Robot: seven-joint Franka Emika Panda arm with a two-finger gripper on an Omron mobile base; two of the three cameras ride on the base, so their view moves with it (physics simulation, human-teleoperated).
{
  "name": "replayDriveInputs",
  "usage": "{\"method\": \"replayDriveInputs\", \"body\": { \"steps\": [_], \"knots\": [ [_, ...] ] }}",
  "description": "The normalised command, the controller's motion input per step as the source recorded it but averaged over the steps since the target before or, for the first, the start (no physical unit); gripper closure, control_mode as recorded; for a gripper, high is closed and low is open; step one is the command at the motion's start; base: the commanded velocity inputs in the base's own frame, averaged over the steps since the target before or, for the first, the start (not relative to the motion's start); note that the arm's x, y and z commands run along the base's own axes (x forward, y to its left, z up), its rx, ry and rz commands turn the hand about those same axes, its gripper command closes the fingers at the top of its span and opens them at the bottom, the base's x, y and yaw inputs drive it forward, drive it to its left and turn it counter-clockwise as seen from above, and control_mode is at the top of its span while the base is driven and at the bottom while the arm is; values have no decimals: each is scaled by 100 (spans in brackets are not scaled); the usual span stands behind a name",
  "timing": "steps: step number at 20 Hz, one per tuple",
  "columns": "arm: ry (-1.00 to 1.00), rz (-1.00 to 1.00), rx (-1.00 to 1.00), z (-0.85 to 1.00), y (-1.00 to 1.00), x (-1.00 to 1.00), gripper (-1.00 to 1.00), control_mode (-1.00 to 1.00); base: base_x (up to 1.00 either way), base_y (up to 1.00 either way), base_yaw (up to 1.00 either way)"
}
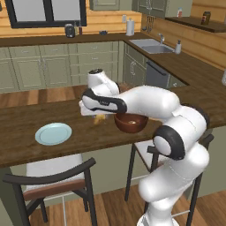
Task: Pick the chicken drumstick and mushroom from their plates and place them in the bowl. Then put the bowl in the fridge.
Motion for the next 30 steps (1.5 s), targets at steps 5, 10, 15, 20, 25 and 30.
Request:
{"method": "replayDriveInputs", "body": {
  "steps": [5, 10, 15, 20, 25, 30],
  "knots": [
    [-3, 0, 0, 33, -100, 0, 100, -100, 0, 0, 0],
    [-4, 3, 0, 0, -100, 21, 100, -100, 0, 0, 0],
    [-2, 5, 5, -18, -70, 73, 100, -100, 0, 0, 0],
    [0, 8, 4, -33, -51, 70, 100, -100, 0, 0, 0],
    [0, 7, 3, -41, -14, 58, 100, -100, 0, 0, 0],
    [0, 3, 0, -46, 0, 34, 100, -100, 0, 0, 0]
  ]
}}
